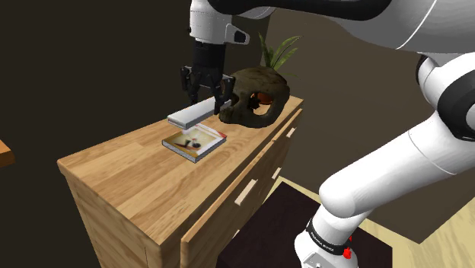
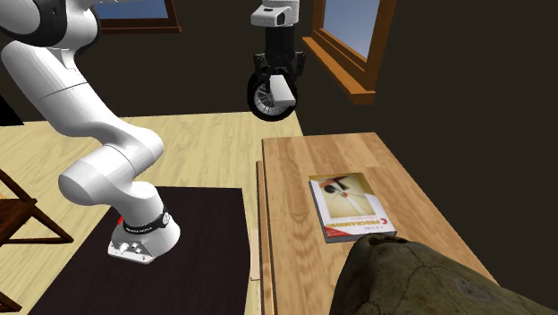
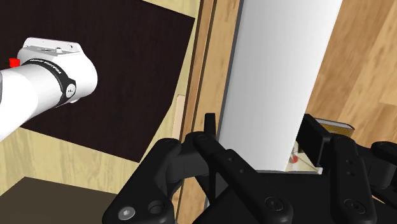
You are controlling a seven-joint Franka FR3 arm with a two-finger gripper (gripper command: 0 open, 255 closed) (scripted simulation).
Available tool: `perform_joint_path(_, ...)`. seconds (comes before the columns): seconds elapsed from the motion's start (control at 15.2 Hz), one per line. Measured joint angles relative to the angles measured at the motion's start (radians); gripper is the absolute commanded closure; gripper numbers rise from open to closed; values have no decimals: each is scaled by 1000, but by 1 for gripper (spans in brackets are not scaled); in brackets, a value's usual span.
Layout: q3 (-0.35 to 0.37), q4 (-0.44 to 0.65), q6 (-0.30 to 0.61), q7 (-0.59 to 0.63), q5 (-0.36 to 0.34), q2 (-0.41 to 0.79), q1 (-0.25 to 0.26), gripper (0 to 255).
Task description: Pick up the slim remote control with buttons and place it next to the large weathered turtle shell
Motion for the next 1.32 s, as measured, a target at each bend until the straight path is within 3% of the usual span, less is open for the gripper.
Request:
perform_joint_path(0.99,9,270,-197,37,-43,83,-21,255)
perform_joint_path(1.32,-82,224,-208,-75,-41,34,-41,255)
